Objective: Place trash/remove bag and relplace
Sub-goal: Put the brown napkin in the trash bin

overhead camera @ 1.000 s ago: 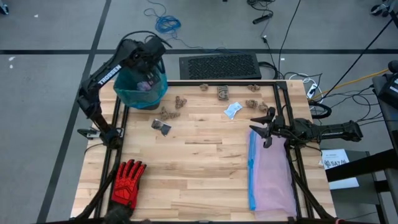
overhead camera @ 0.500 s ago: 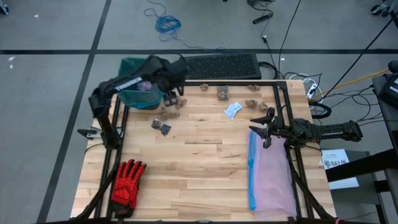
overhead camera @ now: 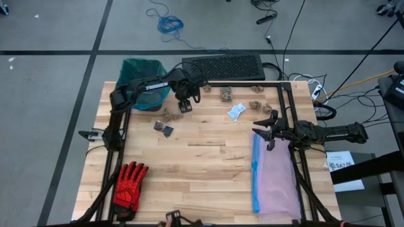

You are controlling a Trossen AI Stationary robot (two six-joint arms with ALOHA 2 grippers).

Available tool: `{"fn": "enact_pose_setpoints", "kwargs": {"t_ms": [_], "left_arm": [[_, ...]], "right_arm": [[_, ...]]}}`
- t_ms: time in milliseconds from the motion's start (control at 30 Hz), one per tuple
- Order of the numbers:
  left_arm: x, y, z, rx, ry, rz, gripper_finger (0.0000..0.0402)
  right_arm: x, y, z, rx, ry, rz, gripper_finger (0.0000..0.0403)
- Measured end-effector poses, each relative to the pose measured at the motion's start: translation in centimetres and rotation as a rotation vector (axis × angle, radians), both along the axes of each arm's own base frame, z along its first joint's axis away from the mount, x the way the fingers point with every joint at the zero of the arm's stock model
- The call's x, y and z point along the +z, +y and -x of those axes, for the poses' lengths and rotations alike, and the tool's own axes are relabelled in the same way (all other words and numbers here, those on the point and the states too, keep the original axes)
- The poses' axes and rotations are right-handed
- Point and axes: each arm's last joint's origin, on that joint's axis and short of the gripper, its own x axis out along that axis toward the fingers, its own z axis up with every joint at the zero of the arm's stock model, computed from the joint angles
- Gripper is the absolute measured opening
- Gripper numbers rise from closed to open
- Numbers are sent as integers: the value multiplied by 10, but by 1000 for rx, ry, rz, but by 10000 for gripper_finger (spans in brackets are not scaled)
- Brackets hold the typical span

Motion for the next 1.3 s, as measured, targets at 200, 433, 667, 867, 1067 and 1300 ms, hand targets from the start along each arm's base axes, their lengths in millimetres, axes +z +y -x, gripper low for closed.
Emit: {"fn": "enact_pose_setpoints", "kwargs": {"t_ms": [200,433,667,867,1067,1300], "left_arm": [[-31,17,-3,59,18,13,225],[-62,27,-3,77,81,55,225],[-67,28,-4,92,99,44,143],[-46,24,0,49,80,14,16],[13,10,8,39,-35,-59,6],[108,-23,51,130,-169,-268,6]], "right_arm": [[0,0,0,0,4,0,144],[0,0,0,0,5,0,144],[0,0,0,0,5,0,144],[0,0,0,0,5,3,144],[0,0,0,0,5,4,144],[0,0,0,-1,6,4,144]]}}
